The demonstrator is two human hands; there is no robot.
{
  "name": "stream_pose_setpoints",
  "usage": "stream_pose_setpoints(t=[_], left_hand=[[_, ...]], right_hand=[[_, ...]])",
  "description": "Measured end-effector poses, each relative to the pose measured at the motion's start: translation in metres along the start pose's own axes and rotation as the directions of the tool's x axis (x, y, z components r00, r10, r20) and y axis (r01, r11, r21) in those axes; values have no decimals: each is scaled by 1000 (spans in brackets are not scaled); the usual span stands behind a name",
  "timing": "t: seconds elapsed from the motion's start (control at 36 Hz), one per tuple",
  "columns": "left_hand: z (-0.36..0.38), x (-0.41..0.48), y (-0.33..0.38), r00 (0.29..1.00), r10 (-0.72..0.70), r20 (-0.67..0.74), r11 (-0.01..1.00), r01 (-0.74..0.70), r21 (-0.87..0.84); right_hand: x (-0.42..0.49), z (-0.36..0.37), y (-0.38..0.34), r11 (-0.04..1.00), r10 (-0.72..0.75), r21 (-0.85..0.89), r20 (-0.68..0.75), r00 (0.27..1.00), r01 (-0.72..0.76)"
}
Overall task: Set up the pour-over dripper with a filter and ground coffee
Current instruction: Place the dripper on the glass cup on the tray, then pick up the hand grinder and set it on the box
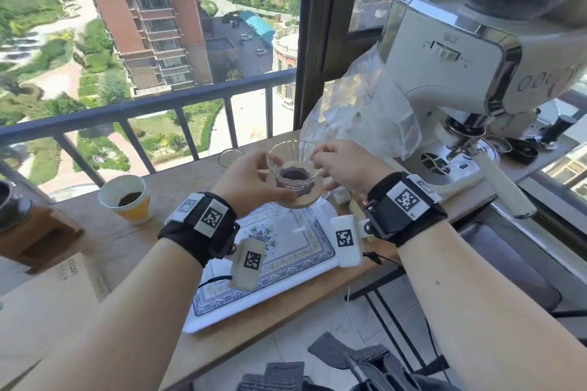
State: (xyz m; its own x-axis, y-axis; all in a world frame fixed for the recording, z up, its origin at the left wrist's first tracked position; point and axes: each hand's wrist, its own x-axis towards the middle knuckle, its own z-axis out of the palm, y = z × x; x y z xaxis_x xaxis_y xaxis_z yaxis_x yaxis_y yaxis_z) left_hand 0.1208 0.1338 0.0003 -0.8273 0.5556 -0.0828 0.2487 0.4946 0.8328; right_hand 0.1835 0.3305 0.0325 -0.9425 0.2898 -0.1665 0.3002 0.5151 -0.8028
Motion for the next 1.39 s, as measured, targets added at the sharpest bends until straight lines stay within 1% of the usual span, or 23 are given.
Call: stream_pose_setpoints(t=[0.14,0.19,0.22,0.28,0.33,0.42,0.44,0.47,0.53,0.58,0.67,0.69,0.72,0.75,0.81,0.86,0.92,0.97,1.03,1.08,1.17,1.25,1.39], left_hand=[[-65,-21,-20,982,-102,-157,994,106,23],[-82,-30,-29,968,-139,-208,989,145,17],[-107,-52,-45,940,-196,-280,979,203,-5],[-114,-57,-44,945,-209,-253,977,214,-8],[-135,-82,-50,923,-259,-283,964,266,-14],[-177,-125,-52,875,-304,-377,951,304,-61],[-195,-143,-54,855,-300,-424,952,298,-72],[-206,-154,-53,844,-270,-464,960,273,-63],[-232,-180,-53,792,-191,-580,977,212,-31],[-249,-194,-50,733,-82,-675,989,142,35],[-273,-214,-49,646,51,-762,983,100,151],[-279,-219,-49,634,86,-769,980,87,181],[-287,-224,-52,636,108,-764,978,71,198],[-291,-226,-56,654,109,-749,979,59,193],[-298,-228,-70,715,43,-698,988,74,137],[-297,-226,-89,765,-54,-642,987,139,82],[-299,-229,-114,794,-127,-594,964,240,115],[-304,-235,-141,813,-198,-547,921,346,180],[-311,-239,-165,826,-284,-487,894,412,177],[-312,-240,-180,828,-345,-442,883,446,145],[-316,-239,-198,826,-398,-399,880,466,88],[-319,-236,-213,820,-439,-368,884,467,-14],[-315,-233,-227,779,-521,-348,853,493,-172]], right_hand=[[35,50,-56,990,-130,-33,147,981,136],[40,67,-74,985,-161,-25,186,969,168],[44,98,-98,976,-202,-27,265,943,217],[42,105,-106,973,-211,-36,260,942,228],[41,131,-127,972,-224,-1,317,921,237],[30,165,-167,964,-262,63,399,879,259],[26,178,-184,957,-288,101,424,859,271],[25,183,-194,950,-311,137,419,853,280],[24,198,-220,936,-351,153,389,852,315],[23,205,-239,927,-373,173,354,858,332],[17,227,-266,907,-413,222,319,853,357],[16,236,-272,904,-422,218,314,850,368],[14,247,-277,902,-427,209,312,849,377],[13,256,-280,901,-430,201,307,849,384],[8,278,-282,898,-440,163,306,845,408],[6,298,-275,896,-437,67,308,845,439],[3,322,-265,892,-423,-22,310,851,451],[0,351,-257,905,-373,-71,344,862,420],[-5,377,-250,926,-285,-119,399,871,358],[-9,394,-242,958,-204,-96,439,875,271],[-18,418,-234,991,-117,-2,469,875,134],[-22,439,-231,996,-93,27,455,886,91],[-22,460,-223,997,-63,72,441,895,35]])
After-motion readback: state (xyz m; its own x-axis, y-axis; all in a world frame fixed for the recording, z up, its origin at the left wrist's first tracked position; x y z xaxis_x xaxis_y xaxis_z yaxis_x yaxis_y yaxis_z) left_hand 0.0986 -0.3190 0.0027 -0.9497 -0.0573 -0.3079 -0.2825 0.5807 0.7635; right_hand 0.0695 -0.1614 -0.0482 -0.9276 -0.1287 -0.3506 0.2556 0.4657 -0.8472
